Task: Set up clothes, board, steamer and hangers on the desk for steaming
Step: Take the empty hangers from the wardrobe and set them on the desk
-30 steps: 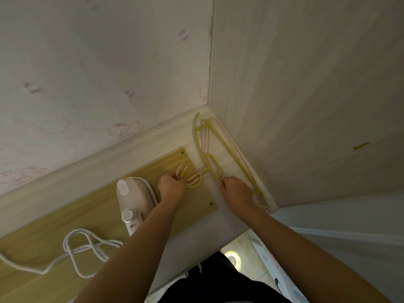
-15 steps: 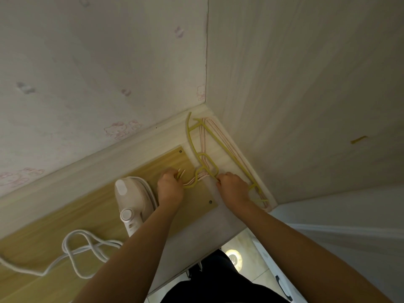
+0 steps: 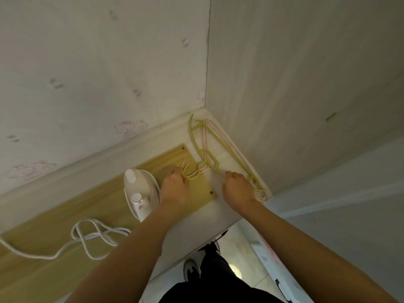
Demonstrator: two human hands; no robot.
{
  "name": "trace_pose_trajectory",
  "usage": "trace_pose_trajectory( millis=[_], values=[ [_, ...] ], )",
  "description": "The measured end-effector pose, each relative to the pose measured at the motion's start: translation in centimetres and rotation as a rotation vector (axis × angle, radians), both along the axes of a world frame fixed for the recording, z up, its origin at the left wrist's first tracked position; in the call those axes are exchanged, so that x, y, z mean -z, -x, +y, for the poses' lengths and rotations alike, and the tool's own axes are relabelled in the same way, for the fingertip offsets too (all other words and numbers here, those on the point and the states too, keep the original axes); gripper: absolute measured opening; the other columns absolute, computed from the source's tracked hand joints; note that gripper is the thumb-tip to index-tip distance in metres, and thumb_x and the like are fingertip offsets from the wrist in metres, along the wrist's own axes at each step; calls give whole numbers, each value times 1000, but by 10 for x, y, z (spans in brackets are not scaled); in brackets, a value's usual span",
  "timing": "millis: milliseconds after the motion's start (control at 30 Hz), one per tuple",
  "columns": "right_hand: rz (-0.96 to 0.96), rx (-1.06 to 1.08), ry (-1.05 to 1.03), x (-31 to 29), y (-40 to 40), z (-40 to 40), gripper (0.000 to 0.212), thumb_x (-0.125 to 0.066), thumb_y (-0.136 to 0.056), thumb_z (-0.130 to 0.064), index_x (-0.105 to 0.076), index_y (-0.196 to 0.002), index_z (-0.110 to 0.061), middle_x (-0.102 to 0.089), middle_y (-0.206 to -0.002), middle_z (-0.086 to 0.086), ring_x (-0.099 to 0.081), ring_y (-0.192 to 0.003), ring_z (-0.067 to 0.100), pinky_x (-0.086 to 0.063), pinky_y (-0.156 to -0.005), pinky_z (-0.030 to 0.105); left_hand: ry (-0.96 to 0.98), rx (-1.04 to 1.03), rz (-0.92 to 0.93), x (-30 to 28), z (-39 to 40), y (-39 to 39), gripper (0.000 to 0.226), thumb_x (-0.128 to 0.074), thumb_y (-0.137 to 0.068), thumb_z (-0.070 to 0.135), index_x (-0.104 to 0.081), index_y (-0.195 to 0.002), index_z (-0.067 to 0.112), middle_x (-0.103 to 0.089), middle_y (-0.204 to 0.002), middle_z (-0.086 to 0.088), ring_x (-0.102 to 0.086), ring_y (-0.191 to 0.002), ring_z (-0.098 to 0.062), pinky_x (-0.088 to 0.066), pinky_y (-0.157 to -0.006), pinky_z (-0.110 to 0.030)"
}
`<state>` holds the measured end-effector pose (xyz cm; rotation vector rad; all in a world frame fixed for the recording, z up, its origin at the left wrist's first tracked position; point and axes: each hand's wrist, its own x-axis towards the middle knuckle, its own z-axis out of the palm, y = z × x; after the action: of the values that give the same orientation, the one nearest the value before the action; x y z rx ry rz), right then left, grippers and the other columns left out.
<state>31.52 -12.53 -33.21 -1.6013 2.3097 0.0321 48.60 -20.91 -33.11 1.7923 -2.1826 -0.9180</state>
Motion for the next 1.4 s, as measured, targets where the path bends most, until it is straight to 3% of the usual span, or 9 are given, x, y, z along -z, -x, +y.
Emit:
trace_pose_trajectory(
  millis=[167,300,433,600,867,1133,1400],
  values=[
    [12,4,76,-14,-13,33,37,-46,-94,-15,-44,-129,-3,-54,-127,15,-46,-122,29,-42,-92,35,102,124,-14,-15,28,-5,43,-45,-93,11,-47,-135,7,-51,-133,-17,-47,-120,-36,-44,-92,-42],
    [42,-32,202,-27,-25,66,38,-57,-87,-10,-53,-122,3,-60,-116,19,-52,-115,35,-46,-92,41,269,250,-12,-26,57,-6,41,-49,-92,11,-50,-133,5,-56,-128,-16,-48,-121,-32,-43,-95,-41],
    [134,-40,318,-46,-29,96,42,-82,-59,-7,-66,-97,0,-68,-89,13,-67,-89,33,-56,-74,39,465,392,-10,-35,87,-4,43,-63,-85,10,-55,-127,2,-61,-123,-16,-53,-119,-34,-50,-93,-44],
    [195,-16,383,-67,-23,134,45,-82,-61,-10,-66,-102,-1,-69,-97,13,-66,-99,36,-57,-81,43,623,438,20,-48,124,5,44,-70,-78,6,-60,-121,2,-65,-119,-12,-58,-117,-33,-51,-90,-42],
    [228,18,429,-89,-2,227,49,-77,-70,-12,-63,-115,0,-68,-108,15,-62,-109,38,-50,-93,44,649,460,69,-57,201,28,44,-68,-81,5,-58,-124,2,-64,-120,-12,-53,-123,-34,-46,-98,-41],
    [232,18,508,-120,23,339,55,-80,-68,-15,-62,-117,3,-67,-113,18,-59,-114,39,-47,-95,47,567,476,176,-67,318,62,38,-61,-88,6,-56,-125,0,-58,-128,-16,-46,-128,-36,-44,-102,-48],
    [249,47,703,-157,41,437,37,-69,-80,-10,-62,-115,0,-66,-109,13,-59,-111,35,-52,-91,42,514,490,390,-122,397,100,39,-46,-96,10,-47,-135,5,-48,-139,-10,-37,-135,-27,-34,-111,-42]
  ],
)
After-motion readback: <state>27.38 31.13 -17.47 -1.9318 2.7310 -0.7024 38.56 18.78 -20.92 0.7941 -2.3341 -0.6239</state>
